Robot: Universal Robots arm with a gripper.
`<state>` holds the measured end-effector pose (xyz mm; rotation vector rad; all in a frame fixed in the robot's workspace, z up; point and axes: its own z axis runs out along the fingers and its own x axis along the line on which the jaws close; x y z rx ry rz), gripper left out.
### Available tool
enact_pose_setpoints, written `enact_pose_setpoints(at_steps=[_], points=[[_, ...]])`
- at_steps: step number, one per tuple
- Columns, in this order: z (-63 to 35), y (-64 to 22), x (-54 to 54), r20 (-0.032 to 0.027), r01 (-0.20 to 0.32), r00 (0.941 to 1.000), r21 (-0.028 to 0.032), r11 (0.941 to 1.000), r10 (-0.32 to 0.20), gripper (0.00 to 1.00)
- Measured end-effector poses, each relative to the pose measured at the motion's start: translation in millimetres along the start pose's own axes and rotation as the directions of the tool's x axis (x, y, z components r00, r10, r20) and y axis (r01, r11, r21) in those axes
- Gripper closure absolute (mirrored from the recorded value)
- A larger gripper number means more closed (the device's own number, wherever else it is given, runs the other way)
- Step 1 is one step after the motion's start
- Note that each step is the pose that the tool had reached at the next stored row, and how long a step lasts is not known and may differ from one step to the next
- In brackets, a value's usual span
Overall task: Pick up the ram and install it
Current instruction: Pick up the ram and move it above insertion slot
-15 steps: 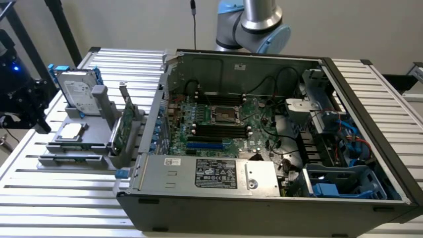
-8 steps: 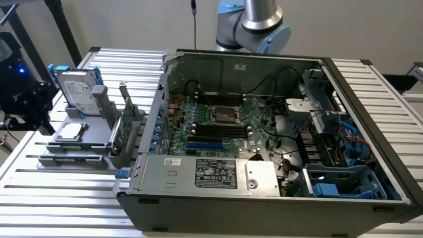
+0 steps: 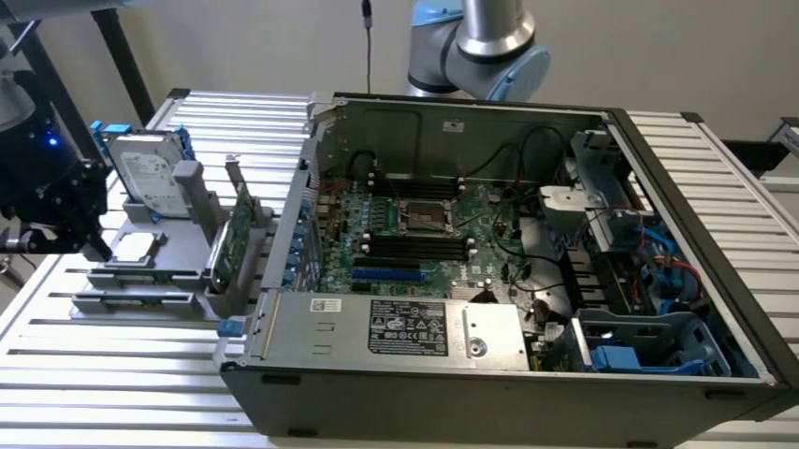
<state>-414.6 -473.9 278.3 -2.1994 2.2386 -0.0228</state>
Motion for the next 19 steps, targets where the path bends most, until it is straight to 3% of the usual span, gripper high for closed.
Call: enact_pose_setpoints(at_steps=[5,7,10,11,19], points=[[5.5,-5.6,0.5,0.0003,0.019,0.9998,0.0001,0.9998,-0.019,0.83],[9.0,-6.4,0.6,0.0004,0.028,0.9996,0.0001,0.9996,-0.028,0.7],[14.5,-7.8,0.9,0.0005,0.044,0.999,0.0002,0.999,-0.044,0.64],[16.4,-8.4,1.0,0.0006,0.049,0.9988,0.0002,0.9988,-0.049,0.58],[30.9,-12.7,1.4,0.001,0.079,0.9968,0.0005,0.9968,-0.079,0.58]])
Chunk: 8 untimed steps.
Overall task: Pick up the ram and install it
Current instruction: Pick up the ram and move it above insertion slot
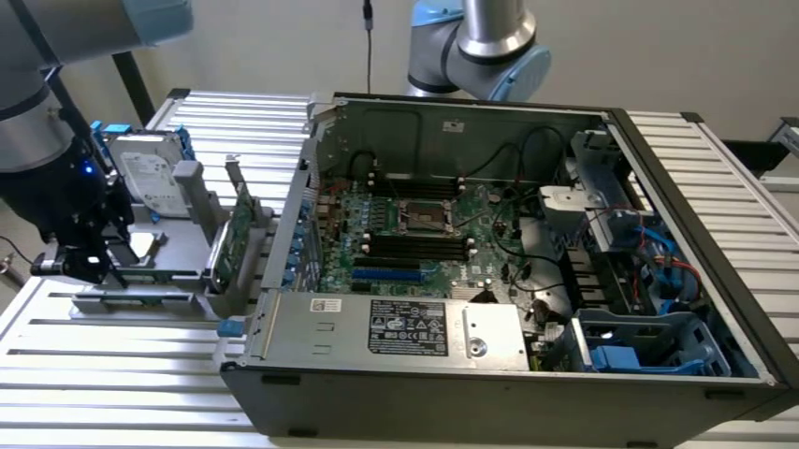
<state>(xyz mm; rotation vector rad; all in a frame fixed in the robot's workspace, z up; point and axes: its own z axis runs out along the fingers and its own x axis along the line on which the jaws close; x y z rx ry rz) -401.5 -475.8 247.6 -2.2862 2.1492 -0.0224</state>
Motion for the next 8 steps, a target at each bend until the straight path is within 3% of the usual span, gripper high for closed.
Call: enact_pose_setpoints(at_steps=[8], points=[[14.6,-0.2,0.5,0.0001,0.002,1.0,0.0,1.0,-0.002,0.58]])
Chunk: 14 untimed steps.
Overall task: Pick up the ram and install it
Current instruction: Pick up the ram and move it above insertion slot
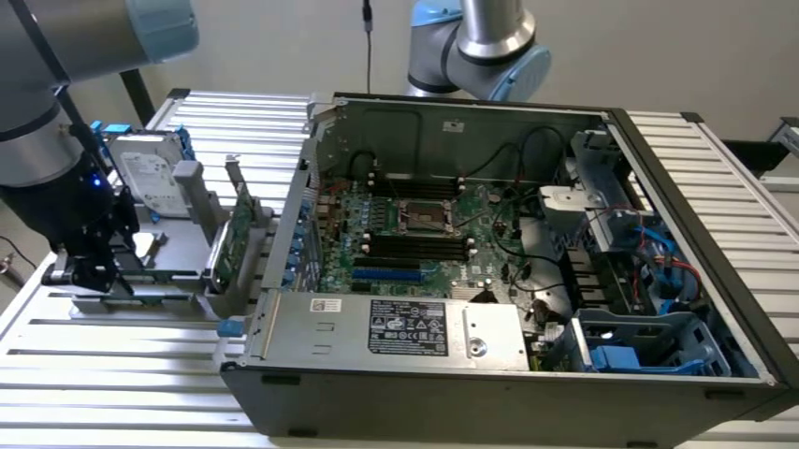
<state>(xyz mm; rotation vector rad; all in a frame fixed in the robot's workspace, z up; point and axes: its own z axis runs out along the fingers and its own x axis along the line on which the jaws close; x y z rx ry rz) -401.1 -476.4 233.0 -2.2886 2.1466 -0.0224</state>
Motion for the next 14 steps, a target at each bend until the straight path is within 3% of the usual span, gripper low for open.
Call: enact_pose_setpoints(at_steps=[14], points=[[24.7,2.9,0.7,0.0,0.0,1.0,-0.0011,1.0,0.0,0.58]])
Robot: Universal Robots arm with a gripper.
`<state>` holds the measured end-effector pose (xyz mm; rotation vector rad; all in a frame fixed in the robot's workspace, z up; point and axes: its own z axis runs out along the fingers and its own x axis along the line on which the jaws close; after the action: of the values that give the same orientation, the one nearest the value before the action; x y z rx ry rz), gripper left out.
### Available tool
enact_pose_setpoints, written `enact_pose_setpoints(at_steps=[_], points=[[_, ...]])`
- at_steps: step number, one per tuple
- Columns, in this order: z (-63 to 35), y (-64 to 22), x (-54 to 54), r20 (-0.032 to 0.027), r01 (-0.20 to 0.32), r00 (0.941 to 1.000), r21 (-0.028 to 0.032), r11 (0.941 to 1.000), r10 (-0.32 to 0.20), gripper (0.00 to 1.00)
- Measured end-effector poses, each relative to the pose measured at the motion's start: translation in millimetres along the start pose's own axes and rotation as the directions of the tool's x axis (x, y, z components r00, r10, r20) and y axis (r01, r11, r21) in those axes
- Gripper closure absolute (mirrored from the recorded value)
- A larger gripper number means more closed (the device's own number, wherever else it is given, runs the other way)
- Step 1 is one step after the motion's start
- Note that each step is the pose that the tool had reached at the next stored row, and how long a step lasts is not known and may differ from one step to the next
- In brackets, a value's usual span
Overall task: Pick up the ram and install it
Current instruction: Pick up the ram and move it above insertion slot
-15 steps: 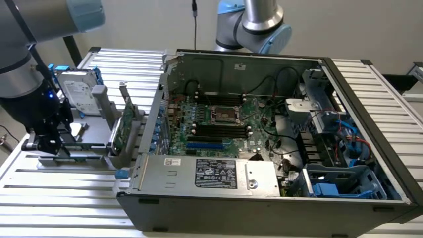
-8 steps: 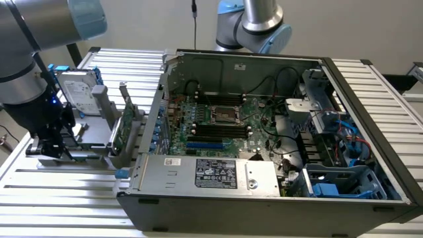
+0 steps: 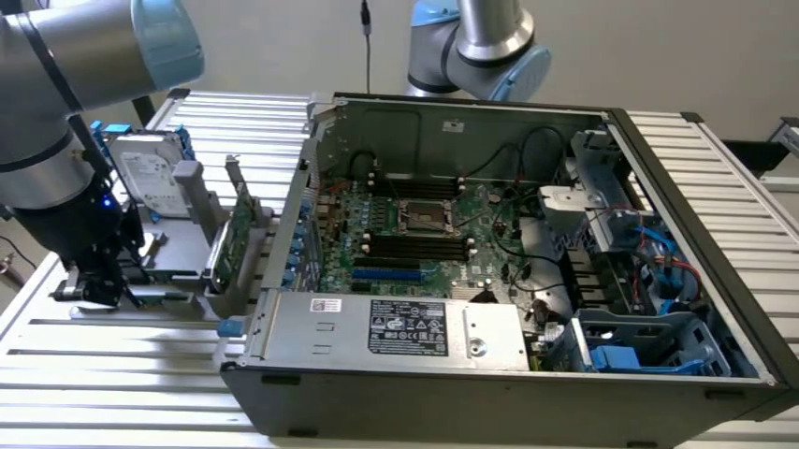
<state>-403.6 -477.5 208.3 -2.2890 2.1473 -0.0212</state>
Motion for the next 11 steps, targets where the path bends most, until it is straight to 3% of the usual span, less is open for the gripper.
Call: enact_pose_setpoints(at_steps=[7,11], points=[[7.0,5.7,-0.4,0.0015,-0.001,1.0,-0.0036,1.0,0.001,0.58],[9.8,5.9,-0.5,0.0095,-0.001,1.0,-0.0037,1.0,0.001,0.58]])
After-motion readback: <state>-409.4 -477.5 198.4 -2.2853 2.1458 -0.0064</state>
